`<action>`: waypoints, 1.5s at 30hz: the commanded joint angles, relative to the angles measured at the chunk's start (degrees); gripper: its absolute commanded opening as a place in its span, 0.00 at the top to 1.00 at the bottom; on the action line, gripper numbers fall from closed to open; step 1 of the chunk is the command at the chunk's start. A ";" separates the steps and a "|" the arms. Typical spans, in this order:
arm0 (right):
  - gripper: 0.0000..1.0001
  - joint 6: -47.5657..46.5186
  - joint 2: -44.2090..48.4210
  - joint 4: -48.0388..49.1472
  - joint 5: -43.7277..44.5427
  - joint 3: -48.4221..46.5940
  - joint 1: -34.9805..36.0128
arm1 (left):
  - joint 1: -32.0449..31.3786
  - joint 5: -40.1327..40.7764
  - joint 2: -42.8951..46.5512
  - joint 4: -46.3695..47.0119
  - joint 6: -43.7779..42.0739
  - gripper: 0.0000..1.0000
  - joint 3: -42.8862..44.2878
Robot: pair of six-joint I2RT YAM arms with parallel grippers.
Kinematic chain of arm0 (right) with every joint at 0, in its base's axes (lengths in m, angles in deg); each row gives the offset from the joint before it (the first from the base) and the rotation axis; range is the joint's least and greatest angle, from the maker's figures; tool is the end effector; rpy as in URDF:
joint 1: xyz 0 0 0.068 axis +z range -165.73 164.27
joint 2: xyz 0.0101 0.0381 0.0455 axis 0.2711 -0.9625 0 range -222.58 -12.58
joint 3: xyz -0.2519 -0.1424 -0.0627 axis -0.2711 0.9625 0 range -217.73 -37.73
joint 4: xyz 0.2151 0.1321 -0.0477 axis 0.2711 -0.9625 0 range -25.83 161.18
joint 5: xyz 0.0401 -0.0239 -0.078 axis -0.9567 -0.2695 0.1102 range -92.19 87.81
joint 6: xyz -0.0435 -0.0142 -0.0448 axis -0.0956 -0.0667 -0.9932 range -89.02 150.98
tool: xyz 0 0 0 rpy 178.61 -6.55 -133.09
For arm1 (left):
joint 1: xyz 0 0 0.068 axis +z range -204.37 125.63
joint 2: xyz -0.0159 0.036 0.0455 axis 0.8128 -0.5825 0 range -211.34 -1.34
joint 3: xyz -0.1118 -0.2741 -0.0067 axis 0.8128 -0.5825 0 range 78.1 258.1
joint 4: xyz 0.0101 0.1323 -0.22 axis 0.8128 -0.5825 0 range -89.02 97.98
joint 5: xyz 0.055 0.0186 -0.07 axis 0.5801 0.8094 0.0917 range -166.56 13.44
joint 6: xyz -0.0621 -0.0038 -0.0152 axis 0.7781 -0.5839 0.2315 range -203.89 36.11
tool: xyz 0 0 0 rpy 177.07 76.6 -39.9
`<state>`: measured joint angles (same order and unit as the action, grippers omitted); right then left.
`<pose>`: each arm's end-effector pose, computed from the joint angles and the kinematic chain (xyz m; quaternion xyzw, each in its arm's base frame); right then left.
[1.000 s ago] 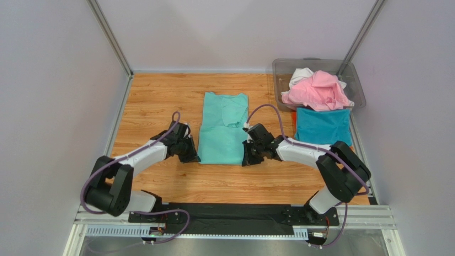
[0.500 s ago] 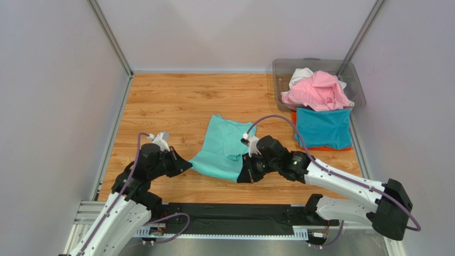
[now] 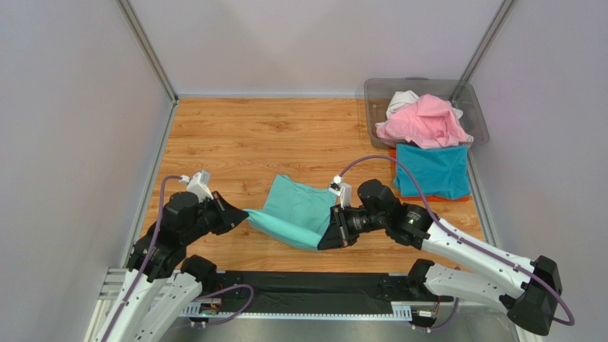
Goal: Fold and stack the t-shirts
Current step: Fold the tshirt
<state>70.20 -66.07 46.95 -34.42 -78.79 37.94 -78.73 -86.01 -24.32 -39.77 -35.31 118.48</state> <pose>0.0906 0.1681 0.2827 -0.2316 0.8360 0.4834 0.1174 0.0625 -0.0371 0.2930 -0.1413 0.8539 -0.3521 0.3561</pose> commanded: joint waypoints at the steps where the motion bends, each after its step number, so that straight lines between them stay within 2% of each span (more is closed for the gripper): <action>1: 1.00 1.21 -0.73 -0.47 -2.66 0.28 -3.30 | 0.19 4.79 -3.82 1.42 -0.24 1.00 2.77; 7: 0.99 -2.04 -3.19 -0.21 -3.28 -0.86 -11.38 | 0.19 5.41 -12.16 9.23 -1.55 1.00 3.30; 13: 0.99 -4.68 -7.41 -0.21 -4.95 -2.62 -15.96 | 0.19 7.34 -23.14 13.38 -2.96 1.00 6.81; 20: 0.99 -5.38 -14.17 3.48 -0.21 -5.78 -21.58 | 0.28 9.01 -37.98 17.07 -4.01 1.00 11.12; 29: 0.99 -5.03 -24.63 6.30 5.15 -9.12 -24.84 | 0.98 7.96 -56.53 18.30 -6.12 1.00 20.34; 34: 0.99 -5.38 -31.30 7.61 7.27 -11.50 -26.77 | 1.42 6.90 -64.62 19.53 -7.09 1.00 24.74; 43: 0.97 -5.91 -37.91 8.32 9.81 -13.87 -29.14 | 2.04 3.22 -76.32 20.33 -8.94 1.00 31.60; 45: 0.91 -6.00 -39.40 8.58 10.08 -14.66 -29.50 | 2.04 2.34 -77.99 20.41 -9.29 0.92 33.27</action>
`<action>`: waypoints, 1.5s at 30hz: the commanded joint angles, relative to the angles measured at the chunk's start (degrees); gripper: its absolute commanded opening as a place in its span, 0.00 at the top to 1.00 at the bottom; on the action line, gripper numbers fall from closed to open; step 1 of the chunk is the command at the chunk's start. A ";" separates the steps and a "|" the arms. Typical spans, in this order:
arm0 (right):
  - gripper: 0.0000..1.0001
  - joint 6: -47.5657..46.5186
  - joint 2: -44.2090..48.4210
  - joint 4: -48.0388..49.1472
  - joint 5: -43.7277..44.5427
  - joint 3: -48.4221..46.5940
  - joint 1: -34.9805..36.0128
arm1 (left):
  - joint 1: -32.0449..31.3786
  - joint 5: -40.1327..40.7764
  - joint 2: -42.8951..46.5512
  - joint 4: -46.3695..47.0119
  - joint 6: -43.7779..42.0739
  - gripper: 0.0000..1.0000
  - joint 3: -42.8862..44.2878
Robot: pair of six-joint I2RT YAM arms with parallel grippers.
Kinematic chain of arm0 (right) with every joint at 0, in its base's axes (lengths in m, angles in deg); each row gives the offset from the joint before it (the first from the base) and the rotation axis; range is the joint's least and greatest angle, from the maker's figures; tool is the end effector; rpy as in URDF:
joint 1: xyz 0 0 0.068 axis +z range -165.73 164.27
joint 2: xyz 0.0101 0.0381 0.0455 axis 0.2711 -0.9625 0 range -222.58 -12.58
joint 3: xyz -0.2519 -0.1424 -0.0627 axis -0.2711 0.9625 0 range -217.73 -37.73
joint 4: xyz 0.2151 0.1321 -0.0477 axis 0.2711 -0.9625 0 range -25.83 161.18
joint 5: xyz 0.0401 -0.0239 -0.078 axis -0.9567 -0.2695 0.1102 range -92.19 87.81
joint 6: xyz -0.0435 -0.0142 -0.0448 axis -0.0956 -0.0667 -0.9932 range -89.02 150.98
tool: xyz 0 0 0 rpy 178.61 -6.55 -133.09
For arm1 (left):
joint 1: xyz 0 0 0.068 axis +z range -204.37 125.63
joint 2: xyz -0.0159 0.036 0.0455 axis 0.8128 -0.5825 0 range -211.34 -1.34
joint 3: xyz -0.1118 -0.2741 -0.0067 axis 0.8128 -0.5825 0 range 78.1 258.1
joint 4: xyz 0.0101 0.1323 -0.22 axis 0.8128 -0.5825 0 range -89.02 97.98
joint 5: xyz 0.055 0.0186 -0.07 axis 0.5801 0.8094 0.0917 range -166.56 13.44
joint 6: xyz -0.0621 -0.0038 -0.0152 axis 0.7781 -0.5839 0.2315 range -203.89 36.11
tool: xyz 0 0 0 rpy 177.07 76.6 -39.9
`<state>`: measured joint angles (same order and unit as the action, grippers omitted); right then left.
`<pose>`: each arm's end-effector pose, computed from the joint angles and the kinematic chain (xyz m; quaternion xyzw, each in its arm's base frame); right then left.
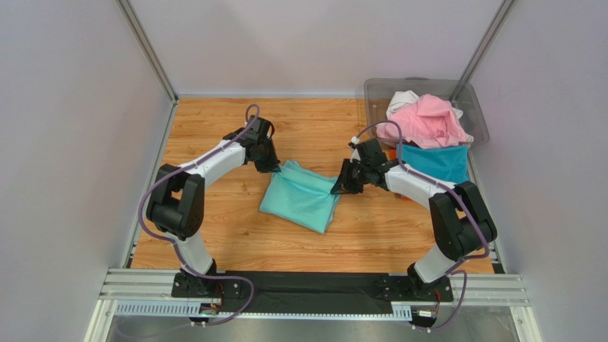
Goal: Fold and stack the t-shirts
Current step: Fold the tshirt
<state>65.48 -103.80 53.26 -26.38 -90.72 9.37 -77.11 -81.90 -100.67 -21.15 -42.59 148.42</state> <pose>0.2796 0.1536 0.2010 0.0159 0.9373 0.3154 0.1474 0.3404 -0.1476 0.2289 -0.1423 0.9500 -0.1834 0.2087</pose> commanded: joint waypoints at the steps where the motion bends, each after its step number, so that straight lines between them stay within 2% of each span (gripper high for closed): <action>1: 0.89 -1.45 -2.20 2.27 2.04 -2.99 -1.37 | 0.42 -2.04 -2.96 1.79 -2.19 0.87 3.76; 2: 0.87 -1.89 -2.64 2.27 1.60 -3.60 -1.46 | 0.50 -2.65 -3.41 1.88 -2.27 0.72 4.72; 3: 0.71 -2.24 -2.91 2.35 0.99 -4.13 -1.55 | 0.51 -3.00 -3.85 1.88 -2.62 0.64 5.08; 4: 0.62 -2.59 -2.65 2.27 -0.06 -5.18 -1.55 | 0.51 -3.27 -3.94 1.70 -2.71 0.54 5.35; 5: 0.58 -3.03 -2.21 2.35 -0.42 -5.45 -1.55 | 0.51 -3.70 -3.51 1.70 -2.80 0.36 5.61; 6: 0.50 -3.12 -0.73 2.36 -0.60 -5.72 -1.55 | 0.51 -3.88 -2.98 1.53 -2.89 0.30 5.70; 7: 0.46 -3.12 0.42 2.27 -0.69 -5.63 -1.46 | 0.51 -4.15 -1.50 1.53 -2.80 0.19 5.61; 8: 0.36 -3.21 1.56 2.18 -0.69 -5.46 -1.55 | 0.51 -4.06 -0.52 1.61 -2.89 0.17 5.00; 9: 0.32 -3.13 4.09 2.18 -0.51 -4.93 -1.11 | 0.51 -4.15 1.75 1.35 -2.89 0.05 4.56; 10: 0.27 -3.12 5.51 2.18 -0.34 -4.41 -0.85 | 0.51 -3.97 2.99 1.35 -2.89 0.00 4.04; 11: 0.22 -3.30 6.83 2.01 -0.34 -3.18 -0.50 | 0.42 -3.89 4.31 1.35 -2.98 0.00 2.55; 12: 0.00 -3.39 9.02 2.00 -0.51 -2.56 -0.15 | 0.42 -3.80 5.71 1.52 -2.80 0.00 1.67; 16: 0.00 -2.60 11.59 2.97 -1.82 -1.06 4.06 | -0.19 -5.46 11.95 2.49 -2.80 0.00 -2.38; 21: 0.00 -1.37 8.88 4.55 -1.48 -2.29 6.89 | -1.43 -9.33 11.09 4.42 -3.15 0.00 -4.14; 26: 0.00 -1.72 3.87 4.73 -2.09 -4.40 7.24 | -1.78 -13.20 5.30 6.71 -3.42 0.00 -2.57; 36: 0.00 -5.05 -6.23 1.04 1.59 -10.99 4.08 | -1.78 -14.78 -9.90 4.52 -5.61 0.00 8.59; 45: 0.00 -6.20 -15.03 0.95 1.16 -13.10 0.74 | -1.69 -14.17 -15.02 3.72 -5.97 0.00 10.10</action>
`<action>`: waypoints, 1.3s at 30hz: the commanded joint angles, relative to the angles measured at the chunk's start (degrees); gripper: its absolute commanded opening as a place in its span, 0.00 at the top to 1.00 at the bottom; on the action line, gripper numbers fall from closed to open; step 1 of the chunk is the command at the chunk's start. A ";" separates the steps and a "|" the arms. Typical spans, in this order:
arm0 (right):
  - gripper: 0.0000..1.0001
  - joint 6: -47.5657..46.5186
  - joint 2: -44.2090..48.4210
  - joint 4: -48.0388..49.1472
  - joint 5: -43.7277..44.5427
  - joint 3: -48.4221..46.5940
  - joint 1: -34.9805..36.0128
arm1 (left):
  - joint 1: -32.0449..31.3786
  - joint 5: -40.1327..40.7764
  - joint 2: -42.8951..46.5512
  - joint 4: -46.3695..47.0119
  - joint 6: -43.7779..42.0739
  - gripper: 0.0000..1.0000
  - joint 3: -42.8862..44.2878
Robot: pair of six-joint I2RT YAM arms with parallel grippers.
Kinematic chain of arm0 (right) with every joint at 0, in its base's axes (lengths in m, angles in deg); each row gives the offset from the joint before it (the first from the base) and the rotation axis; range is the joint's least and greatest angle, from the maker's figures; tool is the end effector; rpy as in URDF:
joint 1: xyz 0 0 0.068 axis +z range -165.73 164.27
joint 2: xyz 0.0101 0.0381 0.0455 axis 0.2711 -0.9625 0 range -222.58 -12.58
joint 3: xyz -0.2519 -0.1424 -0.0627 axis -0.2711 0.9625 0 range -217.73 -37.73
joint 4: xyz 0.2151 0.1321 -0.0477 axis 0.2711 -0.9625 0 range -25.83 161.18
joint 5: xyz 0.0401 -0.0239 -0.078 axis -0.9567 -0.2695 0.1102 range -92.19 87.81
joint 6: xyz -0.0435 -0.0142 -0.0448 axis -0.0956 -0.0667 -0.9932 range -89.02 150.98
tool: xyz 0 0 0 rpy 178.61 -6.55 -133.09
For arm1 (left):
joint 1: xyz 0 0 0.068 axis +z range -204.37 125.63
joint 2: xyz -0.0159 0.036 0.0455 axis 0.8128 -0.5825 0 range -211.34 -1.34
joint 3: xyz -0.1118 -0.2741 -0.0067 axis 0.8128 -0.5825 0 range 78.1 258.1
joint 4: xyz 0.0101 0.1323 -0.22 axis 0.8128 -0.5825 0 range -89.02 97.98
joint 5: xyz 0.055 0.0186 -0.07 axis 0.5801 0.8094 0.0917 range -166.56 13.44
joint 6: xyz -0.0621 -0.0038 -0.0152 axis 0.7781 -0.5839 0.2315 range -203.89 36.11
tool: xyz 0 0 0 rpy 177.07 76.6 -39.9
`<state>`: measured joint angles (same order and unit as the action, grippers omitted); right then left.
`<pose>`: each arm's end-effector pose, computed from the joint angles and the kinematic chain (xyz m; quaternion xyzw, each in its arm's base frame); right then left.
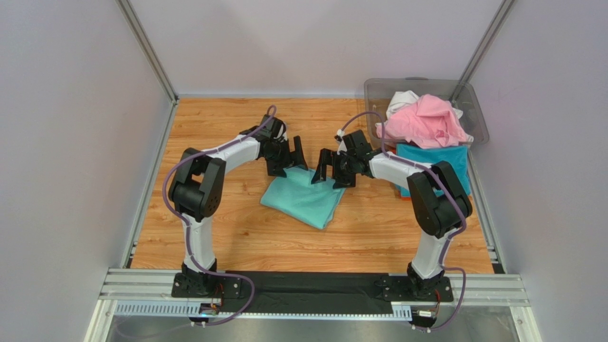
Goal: Fold and stack the t-shirts
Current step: Fold the tshirt
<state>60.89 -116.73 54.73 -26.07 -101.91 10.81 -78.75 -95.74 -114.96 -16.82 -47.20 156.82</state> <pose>0.3301 0.1875 0.1851 -0.0322 0.9380 0.3082 0.1554 0.3829 -0.1913 0.1848 -0.0588 0.9509 -0.2695 0.1403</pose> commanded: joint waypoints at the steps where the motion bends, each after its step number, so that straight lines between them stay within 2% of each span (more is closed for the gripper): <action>1: 0.00 -1.78 -2.45 -0.60 1.11 -1.91 -1.23 | -0.05 -0.68 -1.33 -0.52 -1.35 0.00 1.62; 8: 0.00 -3.54 -2.28 -1.65 0.94 -3.49 -2.29 | -0.05 -1.03 -1.43 -0.52 -0.56 0.00 -0.31; 11: 0.00 -5.38 1.92 -3.06 0.06 -3.32 -2.02 | -0.14 -0.86 1.90 -0.17 0.14 0.01 -3.12; 18: 0.00 -8.99 16.43 -9.83 7.43 -1.48 4.02 | -3.39 5.81 19.63 0.01 -0.30 0.00 -11.12; 22: 0.00 -6.01 24.95 -7.74 7.89 4.66 8.69 | -5.24 7.31 27.21 0.45 1.80 0.00 -18.92; 25: 0.00 -2.94 27.60 -3.79 5.60 9.94 12.03 | -6.29 7.40 30.56 2.29 3.39 0.00 -24.04; 29: 0.00 0.06 26.82 1.24 4.54 14.69 15.29 | -6.91 5.91 31.36 5.63 4.71 0.00 -28.70; 39: 0.00 2.43 18.47 3.70 8.32 21.38 15.47 | -7.00 2.75 25.12 11.08 5.76 0.00 -36.44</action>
<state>61.81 -97.09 55.25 -20.34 -81.47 26.20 -85.46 -91.65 -87.88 -8.89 -42.22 122.20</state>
